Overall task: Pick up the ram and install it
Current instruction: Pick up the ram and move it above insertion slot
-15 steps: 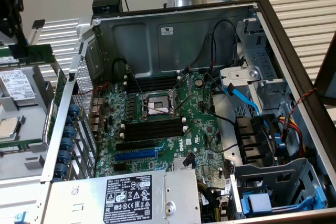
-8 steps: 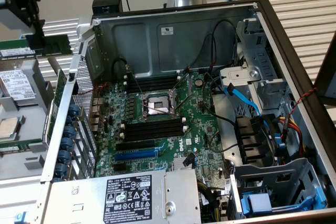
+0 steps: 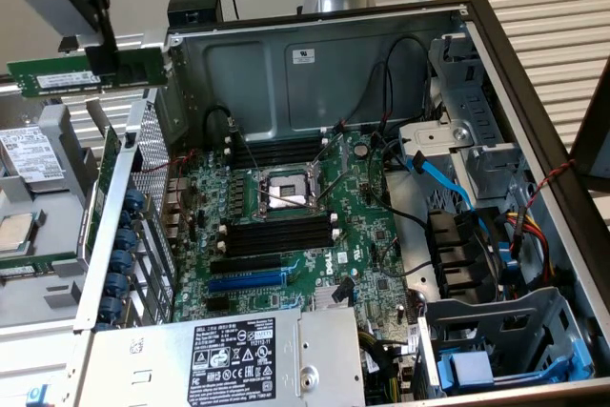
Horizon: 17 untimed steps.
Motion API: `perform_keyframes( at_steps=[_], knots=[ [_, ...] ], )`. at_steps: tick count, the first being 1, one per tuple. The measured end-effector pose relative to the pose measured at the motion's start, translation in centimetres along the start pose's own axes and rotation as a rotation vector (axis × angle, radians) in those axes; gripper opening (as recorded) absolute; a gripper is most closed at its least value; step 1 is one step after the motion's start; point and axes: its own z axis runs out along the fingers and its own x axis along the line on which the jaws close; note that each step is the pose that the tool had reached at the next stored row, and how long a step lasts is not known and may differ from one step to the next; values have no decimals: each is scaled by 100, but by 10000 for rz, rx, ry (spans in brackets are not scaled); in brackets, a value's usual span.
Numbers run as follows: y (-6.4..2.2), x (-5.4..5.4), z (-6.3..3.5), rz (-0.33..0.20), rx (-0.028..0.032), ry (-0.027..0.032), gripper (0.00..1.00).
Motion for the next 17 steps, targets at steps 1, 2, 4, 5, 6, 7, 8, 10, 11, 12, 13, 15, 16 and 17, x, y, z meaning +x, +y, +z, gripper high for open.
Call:
perform_keyframes(
  at_steps=[1, 2, 4, 5, 6, 7, 8, 10, 11, 12, 13, 15, 16, 17],
  knots=[
    [-44, 1, -8, 1, -7, 5, 13],
    [-84, 1, -15, 2, -16, 10, 13],
    [-160, 3, -22, 1, -38, 24, 13],
    [-196, 3, -25, 2, -54, 32, 13],
    [-232, 4, -27, 2, -70, 36, 13],
    [-270, 5, -28, 3, -88, 38, 13],
    [-307, 5, -30, 2, -107, 40, 13],
    [-385, 7, -34, 1, -143, 42, 13],
    [-421, 7, -35, 2, -157, 44, 13],
    [-453, 7, -36, 3, -172, 49, 13],
    [-487, 8, -38, 3, -184, 54, 13],
    [-552, 8, -41, 2, -231, 59, 13],
    [-580, 8, -42, 2, -248, 61, 13],
    [-608, 7, -43, 3, -258, 62, 13]
  ],
)
